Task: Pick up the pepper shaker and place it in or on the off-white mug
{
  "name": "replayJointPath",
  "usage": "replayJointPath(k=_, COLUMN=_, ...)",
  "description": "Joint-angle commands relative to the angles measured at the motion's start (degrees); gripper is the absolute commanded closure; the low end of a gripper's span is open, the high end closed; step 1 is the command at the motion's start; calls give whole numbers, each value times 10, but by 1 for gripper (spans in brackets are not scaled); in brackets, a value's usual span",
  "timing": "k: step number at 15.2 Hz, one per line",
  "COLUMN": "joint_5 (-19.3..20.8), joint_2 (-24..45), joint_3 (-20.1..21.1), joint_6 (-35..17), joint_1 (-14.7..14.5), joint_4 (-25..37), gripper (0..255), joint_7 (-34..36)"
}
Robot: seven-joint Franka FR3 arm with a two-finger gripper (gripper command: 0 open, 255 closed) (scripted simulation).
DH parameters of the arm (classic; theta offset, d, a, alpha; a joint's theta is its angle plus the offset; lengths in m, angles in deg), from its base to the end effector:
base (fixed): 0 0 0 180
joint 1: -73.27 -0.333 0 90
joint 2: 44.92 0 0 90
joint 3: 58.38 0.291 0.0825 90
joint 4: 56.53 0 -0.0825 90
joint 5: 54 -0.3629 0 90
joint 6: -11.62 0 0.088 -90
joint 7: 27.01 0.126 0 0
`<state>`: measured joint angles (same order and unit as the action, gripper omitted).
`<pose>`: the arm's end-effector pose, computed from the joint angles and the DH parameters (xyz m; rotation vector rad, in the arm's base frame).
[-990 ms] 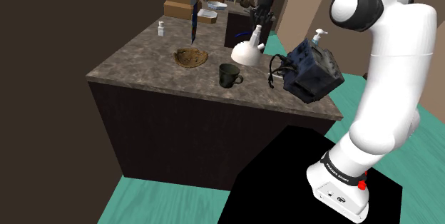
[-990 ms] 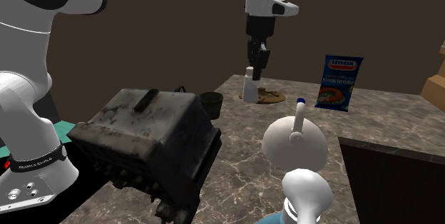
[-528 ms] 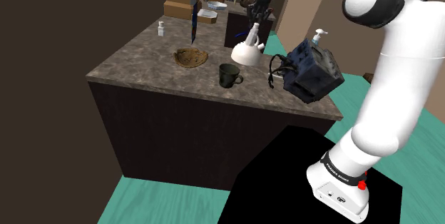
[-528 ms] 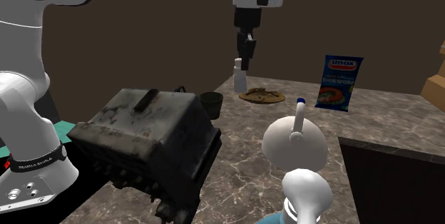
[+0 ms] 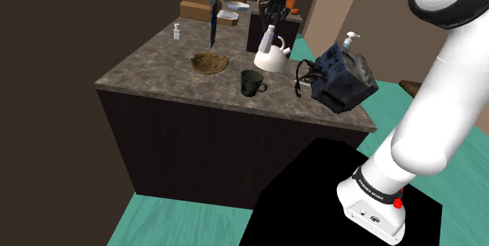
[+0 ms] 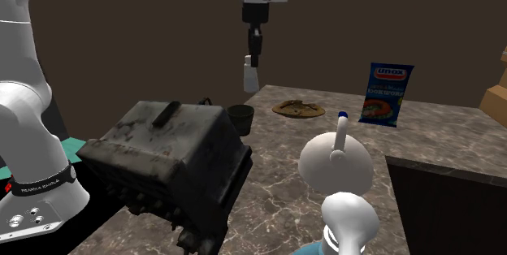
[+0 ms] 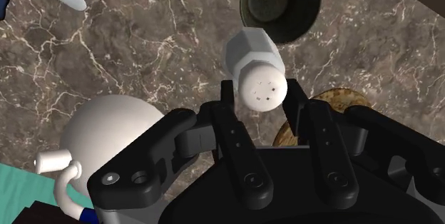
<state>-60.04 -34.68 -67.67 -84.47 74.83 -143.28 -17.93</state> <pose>0.5818 -0.0922 0.5166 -3.0165 0.5448 0.0186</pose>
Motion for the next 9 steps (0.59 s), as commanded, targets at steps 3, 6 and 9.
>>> replayJointPath(k=3, joint_5=7, joint_2=-31, joint_3=20, joint_6=1, joint_1=-30, joint_4=-25, gripper=255, joint_7=51)
replayJointPath(k=6, joint_5=9, joint_2=-43, joint_3=30, joint_6=-6, joint_1=-43, joint_4=-43, gripper=255, joint_7=73)
replayJointPath(k=9, joint_5=9, joint_2=-45, joint_3=30, joint_6=-30, joint_1=-43, joint_4=-69, gripper=255, joint_7=72)
